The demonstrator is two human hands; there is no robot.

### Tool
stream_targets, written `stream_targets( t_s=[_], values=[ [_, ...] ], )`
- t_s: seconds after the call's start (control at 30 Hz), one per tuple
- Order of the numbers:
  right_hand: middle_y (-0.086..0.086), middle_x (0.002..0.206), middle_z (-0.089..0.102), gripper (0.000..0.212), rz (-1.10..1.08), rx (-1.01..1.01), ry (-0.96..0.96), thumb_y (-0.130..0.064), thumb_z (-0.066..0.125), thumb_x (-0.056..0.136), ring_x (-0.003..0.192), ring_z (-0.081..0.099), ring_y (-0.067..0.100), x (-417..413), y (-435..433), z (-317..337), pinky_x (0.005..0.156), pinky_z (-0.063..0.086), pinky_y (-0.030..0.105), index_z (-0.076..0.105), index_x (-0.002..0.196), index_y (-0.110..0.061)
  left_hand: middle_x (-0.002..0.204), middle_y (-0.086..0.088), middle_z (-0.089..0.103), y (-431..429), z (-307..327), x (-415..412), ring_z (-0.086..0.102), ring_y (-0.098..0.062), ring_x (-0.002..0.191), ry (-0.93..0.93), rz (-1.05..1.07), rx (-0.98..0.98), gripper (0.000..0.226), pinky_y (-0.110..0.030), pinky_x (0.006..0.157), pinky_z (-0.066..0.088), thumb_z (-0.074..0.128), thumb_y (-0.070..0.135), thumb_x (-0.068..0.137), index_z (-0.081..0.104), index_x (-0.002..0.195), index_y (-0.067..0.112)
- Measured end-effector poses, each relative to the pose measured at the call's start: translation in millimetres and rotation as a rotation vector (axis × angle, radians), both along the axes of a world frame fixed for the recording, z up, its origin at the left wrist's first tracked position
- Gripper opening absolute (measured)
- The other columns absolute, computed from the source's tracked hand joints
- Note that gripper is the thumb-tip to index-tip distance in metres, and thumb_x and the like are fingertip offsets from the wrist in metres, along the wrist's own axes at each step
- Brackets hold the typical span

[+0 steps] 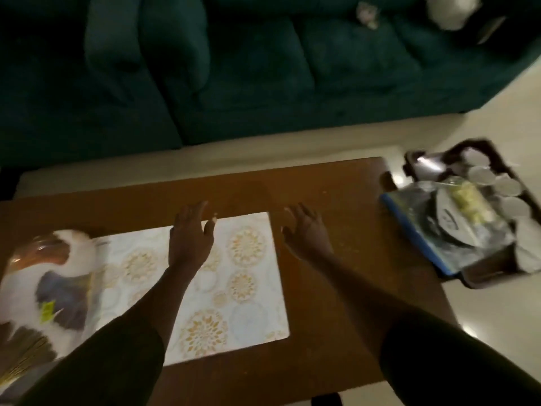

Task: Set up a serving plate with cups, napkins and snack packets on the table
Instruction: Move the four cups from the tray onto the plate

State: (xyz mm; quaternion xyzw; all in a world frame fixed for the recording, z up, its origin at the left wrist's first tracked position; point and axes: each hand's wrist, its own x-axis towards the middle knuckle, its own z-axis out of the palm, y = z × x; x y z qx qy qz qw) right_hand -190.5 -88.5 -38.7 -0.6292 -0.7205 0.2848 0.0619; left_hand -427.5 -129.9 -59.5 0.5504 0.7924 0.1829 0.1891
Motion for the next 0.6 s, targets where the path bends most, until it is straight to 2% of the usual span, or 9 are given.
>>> stream_targets(
  t_s=[0.13,0.23,0.3,0.43,0.5,0.6],
  values=[
    [0.007,0.159,0.026,0.062,-0.232,0.012,-0.013,-0.022,0.055,0.093,0.146,0.022,0.03,119,22,17,0.118,0.027,0.047,0.031,0.15,-0.018,0.147,-0.01,0.047,45,10,106,0.041,-0.033,0.136,-0.072,-0.162,0.032,0.048,-0.05,0.104,0.044,0.049,0.032,0.1,0.043,0.145,0.018],
    [0.013,0.15,0.037,0.058,-0.356,0.08,-0.024,-0.016,0.06,0.088,0.138,0.035,0.033,213,31,23,0.112,0.034,0.04,0.041,0.142,-0.01,0.147,-0.009,0.045,82,12,192,0.041,-0.03,0.135,-0.114,-0.258,0.044,0.049,-0.043,0.102,0.042,0.05,0.031,0.099,0.041,0.146,0.02],
    [0.014,0.141,0.044,0.05,-0.449,0.132,-0.006,-0.014,0.061,0.086,0.128,0.043,0.034,261,33,24,0.106,0.038,0.041,0.048,0.134,-0.008,0.147,-0.008,0.045,102,9,242,0.043,-0.027,0.133,-0.139,-0.319,0.055,0.051,-0.036,0.096,0.041,0.053,0.03,0.098,0.039,0.147,0.021],
    [0.015,0.135,0.047,0.047,-0.633,0.22,0.033,-0.011,0.059,0.085,0.125,0.044,0.033,340,36,23,0.104,0.037,0.039,0.049,0.13,-0.004,0.151,-0.004,0.039,131,8,337,0.045,-0.022,0.132,-0.15,-0.413,0.028,0.057,-0.032,0.092,0.043,0.056,0.031,0.096,0.034,0.148,0.027],
    [0.014,0.133,0.048,0.049,-0.708,0.242,0.024,-0.013,0.059,0.084,0.126,0.044,0.032,376,39,21,0.104,0.037,0.04,0.047,0.131,-0.005,0.151,-0.004,0.039,145,7,380,0.043,-0.023,0.135,-0.157,-0.453,0.011,0.06,-0.034,0.095,0.043,0.058,0.03,0.094,0.034,0.148,0.028],
    [0.015,0.135,0.046,0.053,-0.845,0.216,0.07,-0.017,0.061,0.083,0.127,0.042,0.031,428,46,11,0.101,0.039,0.039,0.043,0.132,-0.005,0.141,-0.007,0.049,165,6,442,0.05,-0.025,0.126,-0.235,-0.542,0.032,0.06,-0.033,0.093,0.045,0.065,0.023,0.09,0.04,0.145,0.023]
  ],
)
